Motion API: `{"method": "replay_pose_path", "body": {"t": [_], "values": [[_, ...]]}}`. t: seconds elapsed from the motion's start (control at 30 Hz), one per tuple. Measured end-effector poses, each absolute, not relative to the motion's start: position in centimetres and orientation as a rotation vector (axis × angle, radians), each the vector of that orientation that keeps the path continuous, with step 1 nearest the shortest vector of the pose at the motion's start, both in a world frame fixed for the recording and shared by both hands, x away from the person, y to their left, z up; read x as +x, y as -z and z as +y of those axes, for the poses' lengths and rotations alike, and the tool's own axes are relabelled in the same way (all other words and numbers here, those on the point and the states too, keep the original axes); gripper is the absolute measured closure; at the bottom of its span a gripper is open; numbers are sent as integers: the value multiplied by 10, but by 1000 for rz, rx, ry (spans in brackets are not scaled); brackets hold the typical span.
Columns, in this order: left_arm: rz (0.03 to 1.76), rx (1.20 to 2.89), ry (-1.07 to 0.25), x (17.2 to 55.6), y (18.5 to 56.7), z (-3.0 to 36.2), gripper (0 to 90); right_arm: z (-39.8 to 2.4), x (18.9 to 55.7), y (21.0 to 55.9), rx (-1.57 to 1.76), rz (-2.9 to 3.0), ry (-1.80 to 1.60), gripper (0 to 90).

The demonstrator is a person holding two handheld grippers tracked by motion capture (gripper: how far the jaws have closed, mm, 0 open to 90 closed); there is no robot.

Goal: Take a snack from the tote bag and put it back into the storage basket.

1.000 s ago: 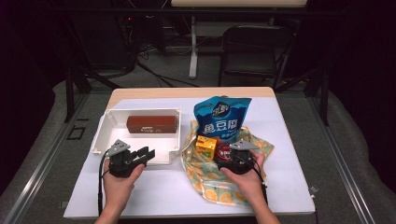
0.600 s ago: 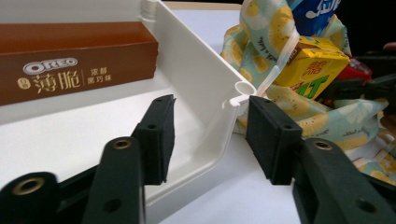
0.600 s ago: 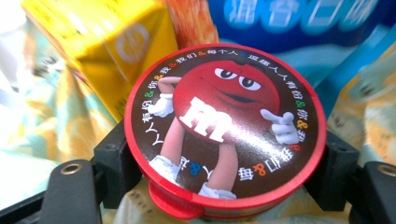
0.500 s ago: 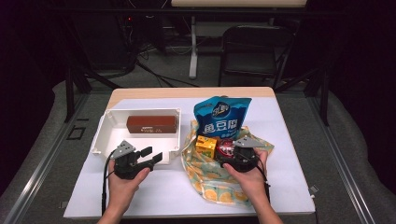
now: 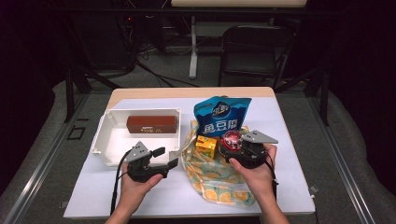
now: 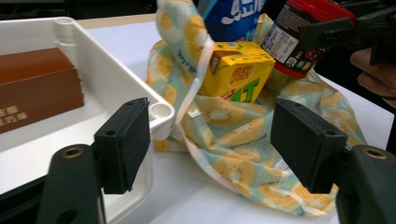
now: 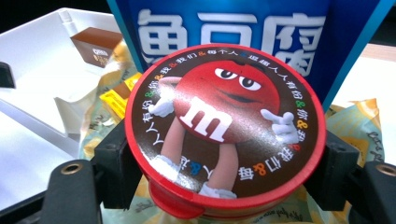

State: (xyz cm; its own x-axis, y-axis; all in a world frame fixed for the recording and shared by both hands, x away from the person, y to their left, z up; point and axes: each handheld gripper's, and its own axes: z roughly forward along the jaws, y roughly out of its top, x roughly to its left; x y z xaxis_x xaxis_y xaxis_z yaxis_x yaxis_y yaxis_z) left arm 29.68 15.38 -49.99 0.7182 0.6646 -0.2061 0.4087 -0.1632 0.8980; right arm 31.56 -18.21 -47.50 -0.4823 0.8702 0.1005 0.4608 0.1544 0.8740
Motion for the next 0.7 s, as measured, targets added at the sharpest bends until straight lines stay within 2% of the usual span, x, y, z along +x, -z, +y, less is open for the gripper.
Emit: {"method": "replay_pose_path", "body": {"t": [0.27, 0.7], "values": [[793, 1820, -273, 294, 502, 137, 214, -176, 308, 466, 1252, 2013, -1274, 252], [716, 1828, -250, 287, 499, 121, 189, -162, 289, 452, 1220, 2035, -1307, 252]]}}
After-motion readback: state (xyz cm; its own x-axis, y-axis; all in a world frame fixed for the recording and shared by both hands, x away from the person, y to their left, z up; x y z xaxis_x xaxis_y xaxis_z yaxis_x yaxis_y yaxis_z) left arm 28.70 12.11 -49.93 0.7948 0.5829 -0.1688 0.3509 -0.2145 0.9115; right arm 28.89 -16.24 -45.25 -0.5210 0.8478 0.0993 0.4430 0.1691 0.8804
